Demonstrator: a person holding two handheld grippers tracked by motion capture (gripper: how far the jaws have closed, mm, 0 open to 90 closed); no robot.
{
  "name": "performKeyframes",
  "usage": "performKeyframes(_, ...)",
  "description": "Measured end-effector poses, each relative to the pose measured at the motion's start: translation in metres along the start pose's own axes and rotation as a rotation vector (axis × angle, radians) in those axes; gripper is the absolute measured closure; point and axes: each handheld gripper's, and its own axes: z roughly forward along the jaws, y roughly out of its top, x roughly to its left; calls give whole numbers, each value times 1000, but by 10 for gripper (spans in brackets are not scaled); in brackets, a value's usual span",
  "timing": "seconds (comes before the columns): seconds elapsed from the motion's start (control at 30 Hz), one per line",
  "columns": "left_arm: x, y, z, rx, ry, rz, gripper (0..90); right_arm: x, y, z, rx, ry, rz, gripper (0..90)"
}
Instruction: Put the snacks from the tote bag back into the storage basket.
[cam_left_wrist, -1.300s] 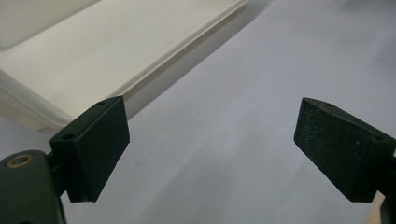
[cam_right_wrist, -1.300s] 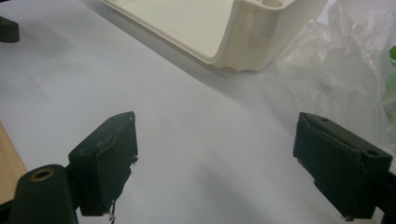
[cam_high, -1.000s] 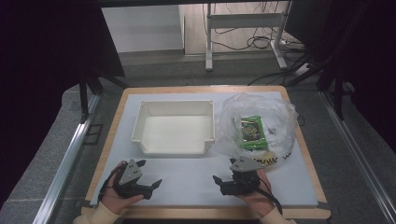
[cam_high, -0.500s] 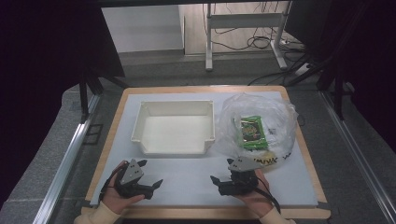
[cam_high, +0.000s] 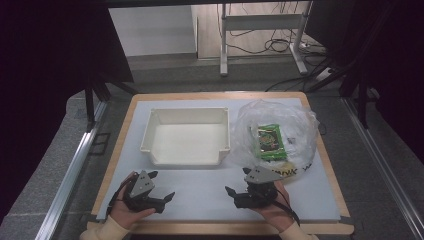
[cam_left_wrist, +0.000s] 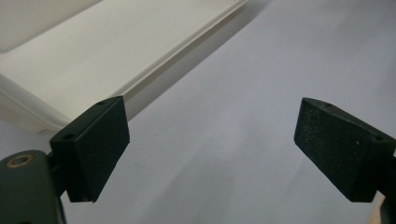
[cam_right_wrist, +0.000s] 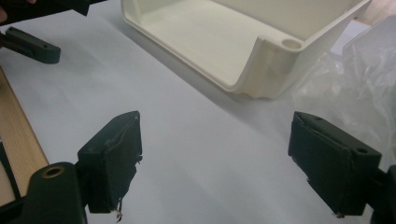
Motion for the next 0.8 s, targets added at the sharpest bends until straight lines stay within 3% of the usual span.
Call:
performKeyframes(0.47, 0, -1, 0, -1, -3, -1, 102, -4, 26, -8, -36, 14, 12, 206)
performKeyframes(0.8, 0, -1, 1, -1, -1, -4, 102, -19, 43, -13, -47, -2, 33, 209)
